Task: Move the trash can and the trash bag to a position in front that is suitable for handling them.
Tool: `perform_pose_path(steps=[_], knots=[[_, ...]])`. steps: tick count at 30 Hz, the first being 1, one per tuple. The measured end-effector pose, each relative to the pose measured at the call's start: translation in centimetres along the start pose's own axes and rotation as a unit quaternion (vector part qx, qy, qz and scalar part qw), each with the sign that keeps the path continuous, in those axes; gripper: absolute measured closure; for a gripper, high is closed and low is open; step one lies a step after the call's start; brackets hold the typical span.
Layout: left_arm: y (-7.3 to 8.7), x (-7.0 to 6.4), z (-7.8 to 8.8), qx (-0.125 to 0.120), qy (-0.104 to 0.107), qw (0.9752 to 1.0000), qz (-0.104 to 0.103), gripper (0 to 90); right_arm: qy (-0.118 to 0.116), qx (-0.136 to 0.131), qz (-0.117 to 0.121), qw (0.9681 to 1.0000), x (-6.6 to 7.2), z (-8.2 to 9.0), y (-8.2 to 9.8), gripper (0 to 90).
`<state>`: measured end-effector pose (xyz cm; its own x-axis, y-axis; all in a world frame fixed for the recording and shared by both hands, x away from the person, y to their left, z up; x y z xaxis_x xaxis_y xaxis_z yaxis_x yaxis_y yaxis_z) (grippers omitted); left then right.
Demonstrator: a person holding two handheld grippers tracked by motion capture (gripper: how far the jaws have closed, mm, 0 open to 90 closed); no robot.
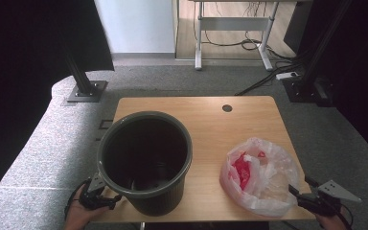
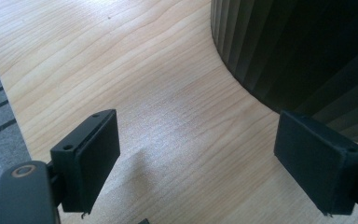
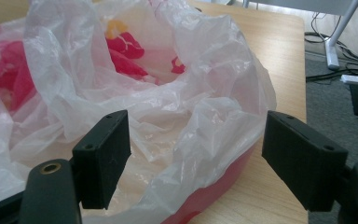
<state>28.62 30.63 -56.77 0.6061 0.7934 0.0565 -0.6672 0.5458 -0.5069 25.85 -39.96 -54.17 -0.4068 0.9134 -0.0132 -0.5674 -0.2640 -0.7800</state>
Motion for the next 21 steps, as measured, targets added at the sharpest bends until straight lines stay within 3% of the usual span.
perform_pose_path(steps=[10,15,21], knots=[[-0.1,-0.3,0.5,-0.008,0.003,0.9999,-0.005,14.3,0.008,-0.004,0.001,1.0,0.3,0.2,-0.2,23.5],[-0.2,-0.4,1.7,-0.018,0.005,0.9998,-0.011,14.3,0.008,-0.003,0.003,1.0,0.5,0.1,-0.3,23.5],[-1.2,-1.7,4.3,-0.061,0.015,0.9977,-0.026,14.2,0.007,-0.007,0.003,0.9999,0.5,0.3,-0.4,23.5]])
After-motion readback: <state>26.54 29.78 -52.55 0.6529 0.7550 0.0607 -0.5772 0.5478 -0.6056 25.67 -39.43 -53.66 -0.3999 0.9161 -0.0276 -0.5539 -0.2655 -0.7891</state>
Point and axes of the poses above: each handheld gripper's, and its own axes: z roughly backward along the jaws, y roughly out of its underside, x roughly to its left, the point moved 3 cm from there along -z, roughly forward along the jaws, and after that the axes turned 13 degrees about x, right-handed, at the moved point
